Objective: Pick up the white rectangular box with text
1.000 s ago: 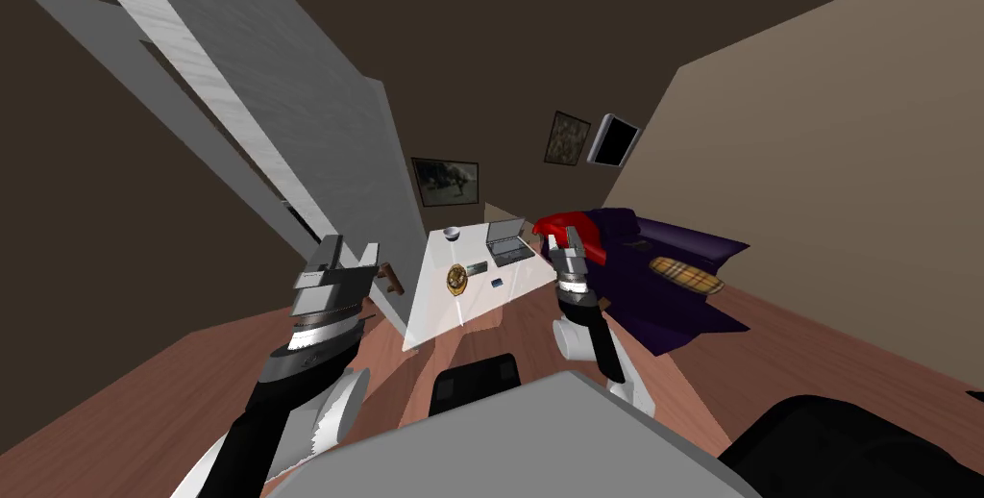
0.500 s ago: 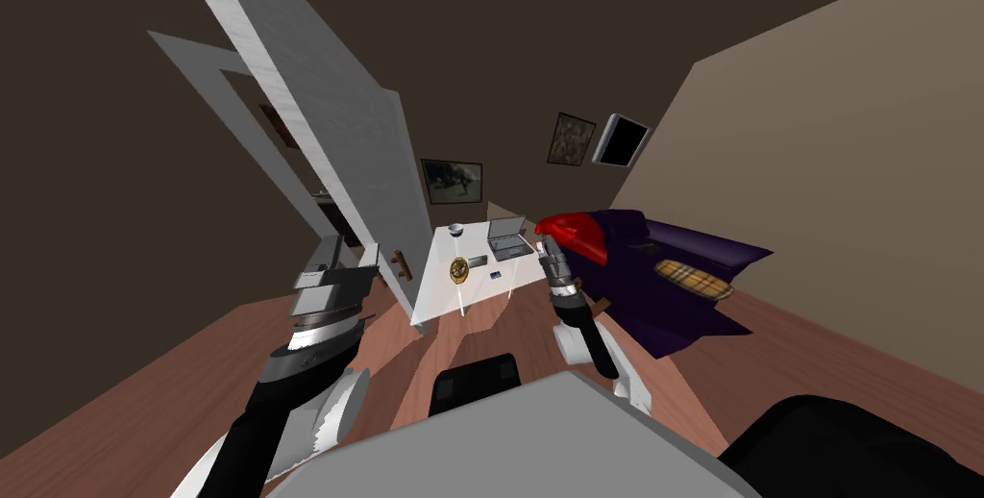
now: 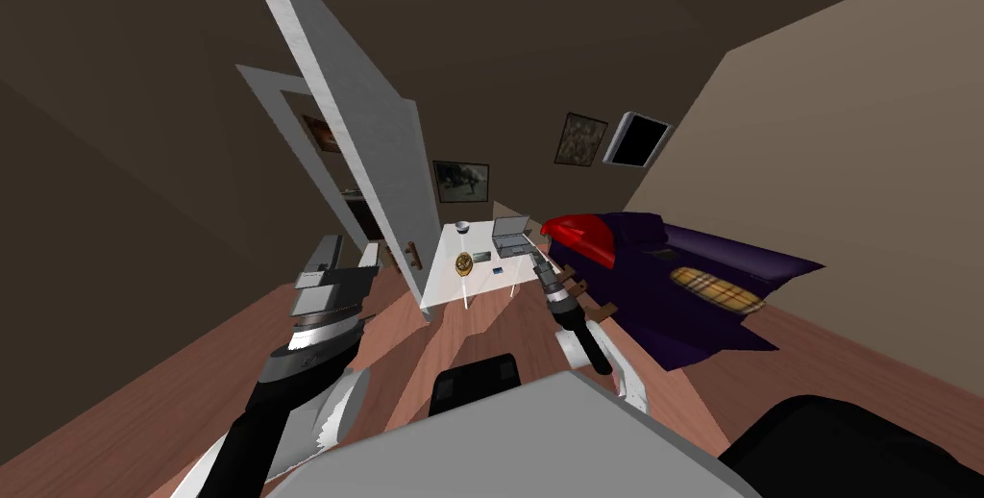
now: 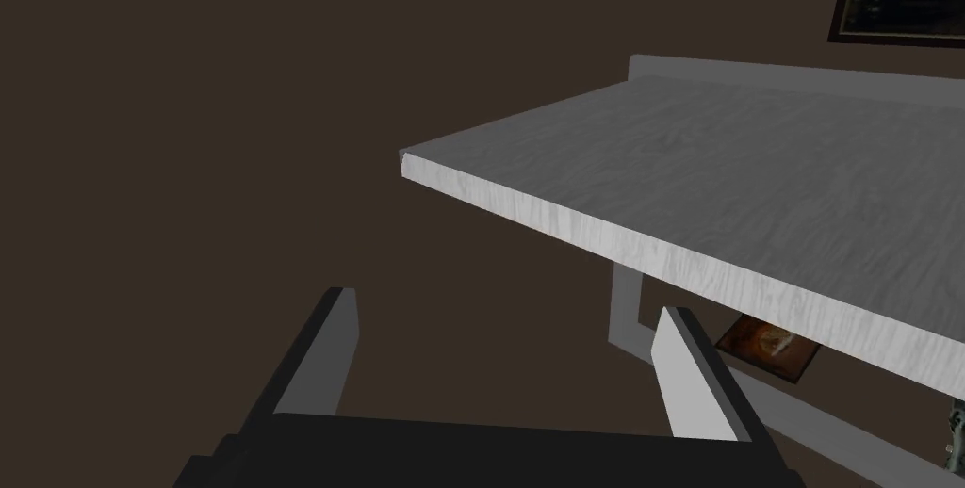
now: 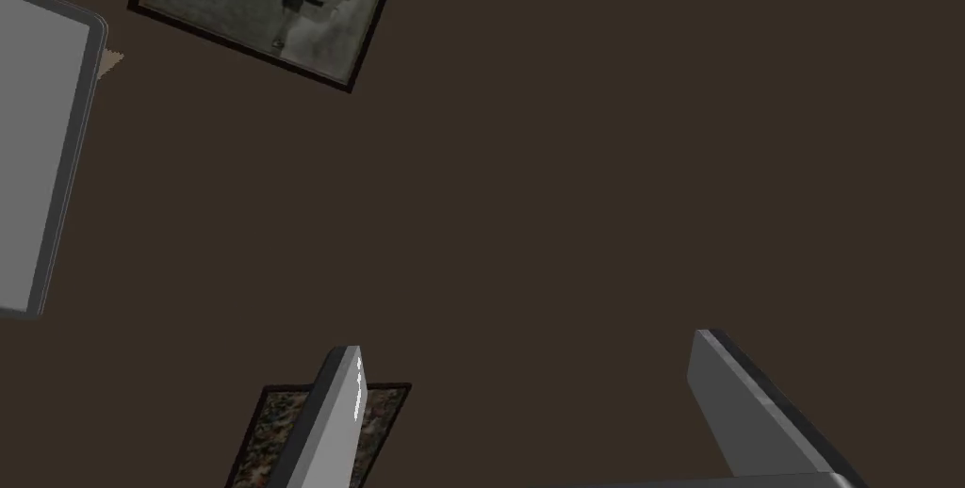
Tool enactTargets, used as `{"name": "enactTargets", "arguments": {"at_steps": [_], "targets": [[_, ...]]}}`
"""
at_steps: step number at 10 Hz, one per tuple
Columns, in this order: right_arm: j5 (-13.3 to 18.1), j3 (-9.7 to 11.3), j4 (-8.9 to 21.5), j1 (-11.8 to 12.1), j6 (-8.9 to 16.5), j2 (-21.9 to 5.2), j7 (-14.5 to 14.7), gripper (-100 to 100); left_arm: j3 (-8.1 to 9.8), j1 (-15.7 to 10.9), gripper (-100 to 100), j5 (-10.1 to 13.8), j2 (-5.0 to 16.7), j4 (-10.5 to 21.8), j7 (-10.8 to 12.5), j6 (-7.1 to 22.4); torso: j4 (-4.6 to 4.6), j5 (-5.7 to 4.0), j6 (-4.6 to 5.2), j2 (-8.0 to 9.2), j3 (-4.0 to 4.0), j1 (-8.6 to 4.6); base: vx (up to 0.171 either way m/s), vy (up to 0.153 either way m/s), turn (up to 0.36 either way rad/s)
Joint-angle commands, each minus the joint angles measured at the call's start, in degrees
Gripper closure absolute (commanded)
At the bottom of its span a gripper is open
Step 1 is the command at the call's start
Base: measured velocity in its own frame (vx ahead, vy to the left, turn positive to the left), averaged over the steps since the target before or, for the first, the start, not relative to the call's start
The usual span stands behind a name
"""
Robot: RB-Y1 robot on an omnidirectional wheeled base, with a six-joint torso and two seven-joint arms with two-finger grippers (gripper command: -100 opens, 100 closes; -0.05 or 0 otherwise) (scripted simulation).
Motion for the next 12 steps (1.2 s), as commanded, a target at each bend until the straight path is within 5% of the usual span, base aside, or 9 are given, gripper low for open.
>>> {"name": "enactTargets", "arguments": {"at_steps": [1,12], "targets": [[2.86,1.65,2.86,-0.38,0.45,-2.86,0.92,-100,0.00,0.00,0,0.00,0.00,0.00,0.00,0.00,0.00,0.00,0.00,0.00,0.00,0.00,-0.119,-0.028,0.302],[14.39,5.64,20.19,0.02,-0.66,-15.13,2.92,-100,0.00,0.01,0,0.00,0.00,0.00,0.00,0.00,-0.05,0.02,-0.01,-0.26,-0.14,0.10,-0.061,-0.005,0.185]]}}
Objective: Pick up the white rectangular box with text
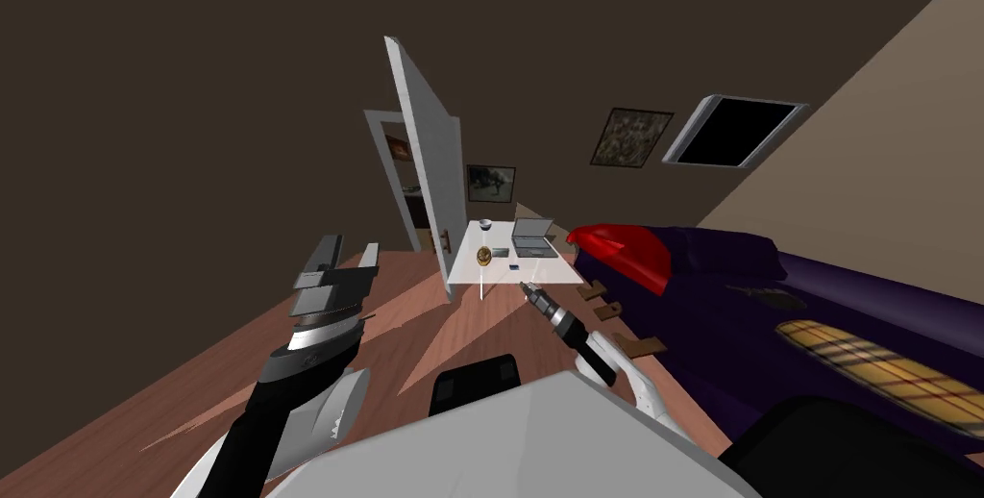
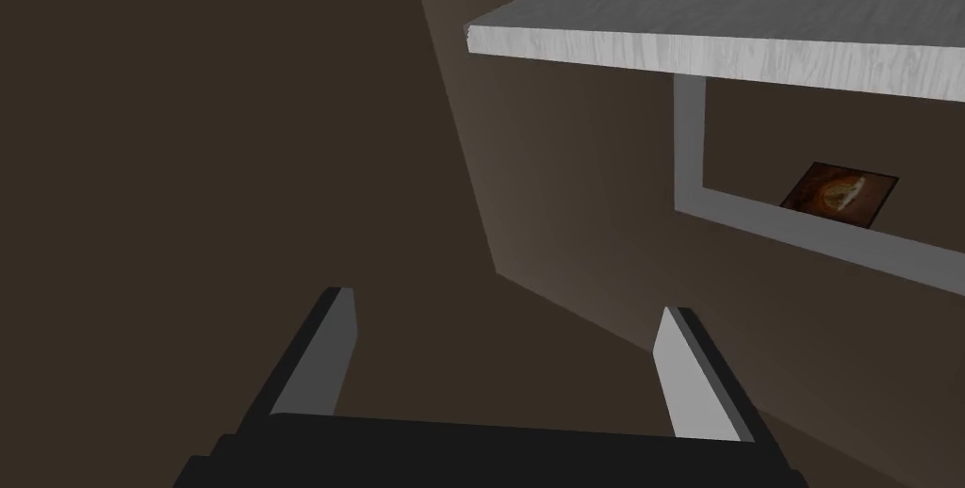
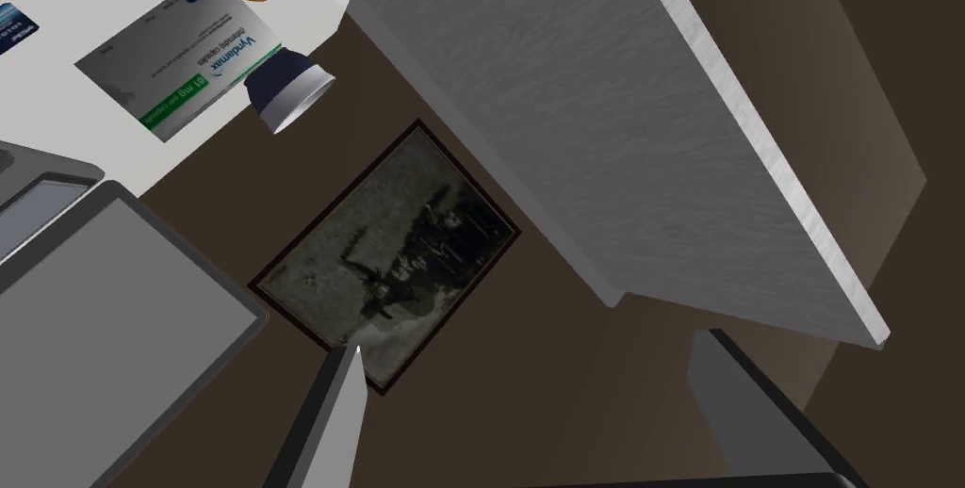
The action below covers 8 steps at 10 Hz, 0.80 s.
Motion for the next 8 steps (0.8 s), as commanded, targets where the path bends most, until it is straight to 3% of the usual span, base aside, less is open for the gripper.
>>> {"name": "enactTargets", "arguments": {"at_steps": [1,2,3,4,5,6,8], "targets": [[0.43,0.25,1.69,-0.16,-0.10,-0.10,0.27,-100,0.00,0.00,0,0.00,0.00,0.00,0.00,0.00,0.00,0.00,0.00,0.00,0.00,0.00,-0.021,0.000,-0.027],[2.69,1.00,3.90,0.01,-0.39,-2.60,0.59,-100,0.00,0.00,0,0.00,0.00,0.00,0.00,0.00,-0.01,0.00,0.01,-0.05,-0.03,0.00,-0.030,0.016,0.327],[2.69,1.00,4.99,0.01,-0.39,-2.60,0.59,-100,-0.01,-0.01,0,0.00,0.00,0.00,0.00,0.00,-0.01,0.01,-0.07,-0.06,-0.03,0.02,-0.025,0.005,0.170],[4.94,1.74,6.78,0.21,-0.69,-5.12,0.87,-100,0.00,0.00,0,0.00,0.00,0.00,0.00,0.00,-0.01,0.00,0.01,-0.06,-0.04,0.00,-0.030,0.023,0.278],[4.94,1.74,8.40,0.21,-0.69,-5.12,0.87,-100,-0.01,-0.01,0,0.00,0.00,0.00,0.00,0.00,-0.01,0.01,-0.05,-0.05,-0.03,0.05,-0.023,0.015,0.159],[7.17,2.45,10.60,0.43,-1.01,-7.32,1.12,-100,0.00,0.00,0,0.00,0.00,0.00,0.00,0.00,-0.01,0.01,0.00,-0.07,-0.04,0.03,-0.020,0.025,0.389],[7.17,2.45,12.69,0.43,-1.01,-7.63,1.12,-100,0.00,0.01,0,0.00,0.00,0.00,0.00,0.00,-0.02,0.01,0.02,-0.10,-0.05,0.02,-0.006,0.009,0.055]]}}
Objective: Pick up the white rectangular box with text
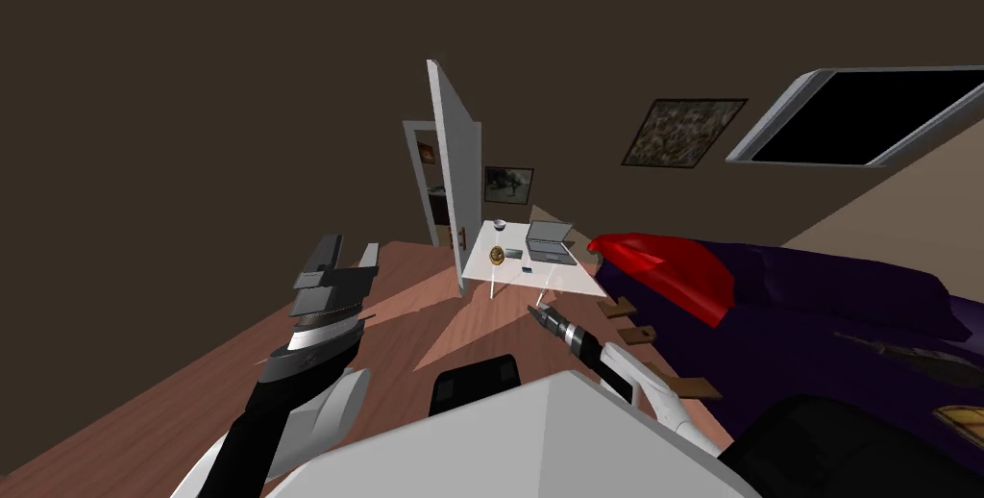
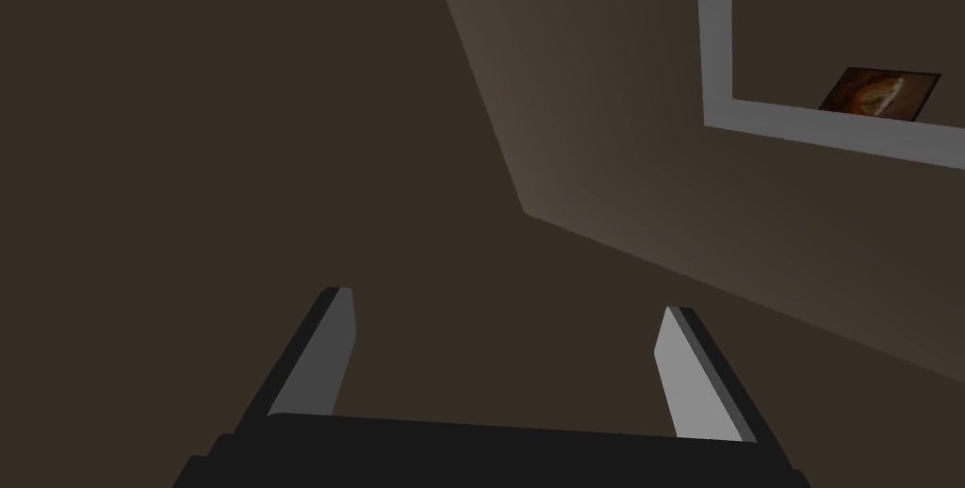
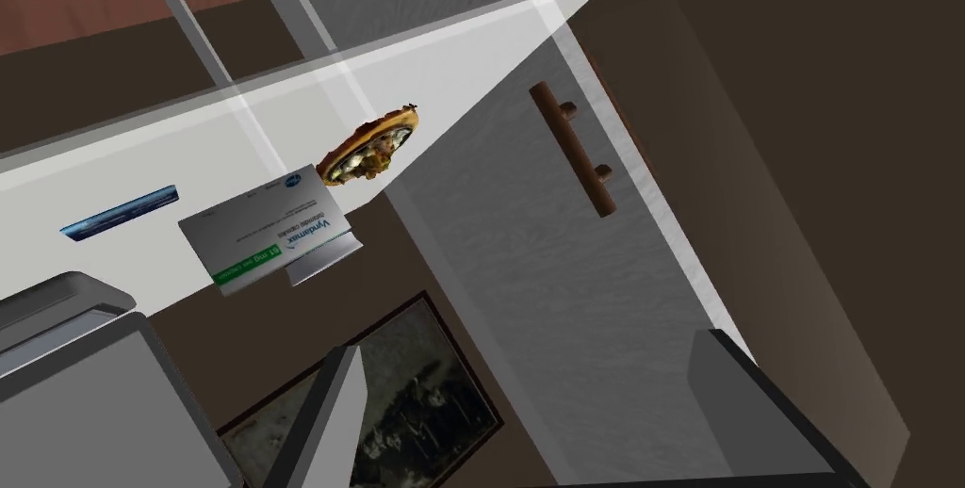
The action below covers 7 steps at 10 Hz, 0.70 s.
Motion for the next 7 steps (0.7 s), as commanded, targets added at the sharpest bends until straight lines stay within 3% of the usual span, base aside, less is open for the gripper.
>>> {"name": "enactTargets", "arguments": {"at_steps": [1,3,4,7], "targets": [[2.21,0.66,2.86,0.00,-0.50,-2.82,0.07,-100,0.00,0.00,0,0.00,0.00,0.00,0.00,0.00,0.00,0.00,0.00,0.00,0.00,0.00,0.000,0.022,0.338],[2.21,0.66,4.52,0.00,-0.50,-2.82,0.07,-100,0.00,0.00,0,0.00,0.00,0.00,0.00,0.00,-0.01,0.00,-0.02,-0.04,-0.02,0.01,0.002,0.007,0.081],[4.39,1.34,6.57,0.25,-0.87,-5.28,0.26,-100,0.00,0.00,0,0.00,0.00,0.00,0.00,0.00,-0.01,0.00,0.00,-0.03,-0.02,0.00,0.004,0.024,0.295],[6.52,2.00,11.82,0.52,-1.26,-7.70,0.41,-100,-0.01,-0.01,0,0.00,0.00,0.00,0.00,0.00,-0.02,0.02,-0.07,-0.11,-0.06,0.03,0.016,0.016,0.260]]}}
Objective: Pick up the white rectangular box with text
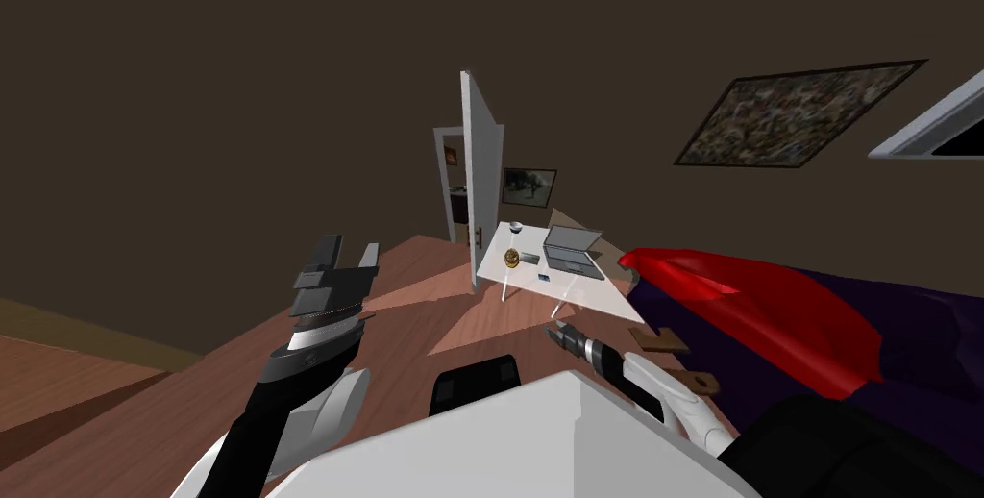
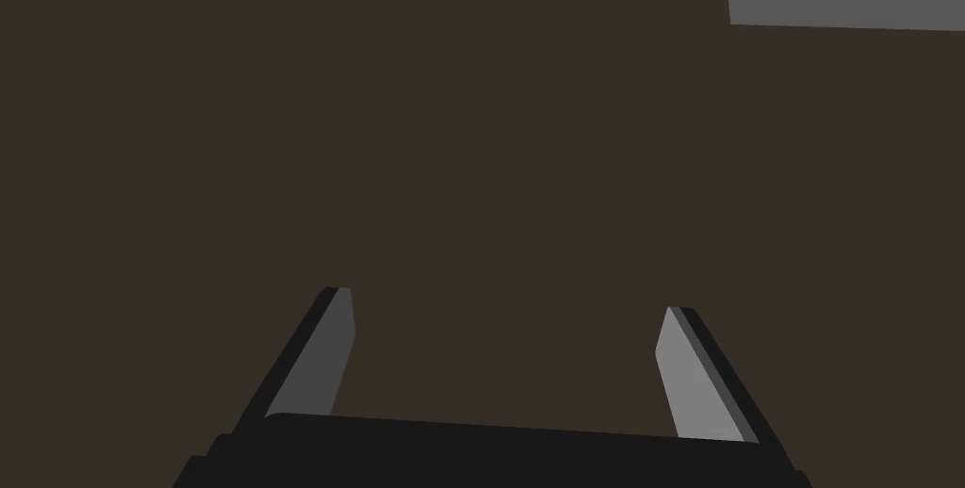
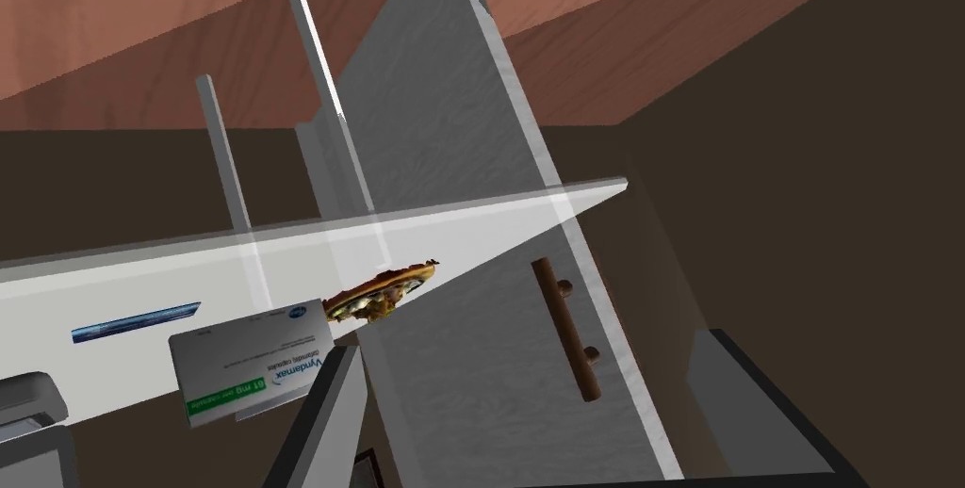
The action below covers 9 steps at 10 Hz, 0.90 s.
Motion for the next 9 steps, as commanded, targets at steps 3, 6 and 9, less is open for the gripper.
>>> {"name": "enactTargets", "arguments": {"at_steps": [3,6,9], "targets": [[4.32,1.22,5.75,0.81,-1.04,-5.23,0.28,-100,0.00,0.00,0,0.00,0.00,0.00,0.00,0.00,-0.01,0.00,-0.01,-0.05,-0.03,-0.02,0.035,0.013,0.316],[6.26,1.83,11.26,1.11,-1.50,-7.48,0.33,-100,0.00,-0.01,0,0.00,0.00,0.00,0.00,0.00,-0.02,0.00,-0.06,-0.12,-0.07,-0.03,0.046,0.002,0.243],[9.87,2.95,17.68,1.75,-2.47,-11.68,0.33,-100,0.00,0.00,0,0.00,0.00,0.00,0.00,0.00,-0.05,0.00,-0.05,-0.27,-0.15,-0.08,0.077,-0.008,0.350]]}}
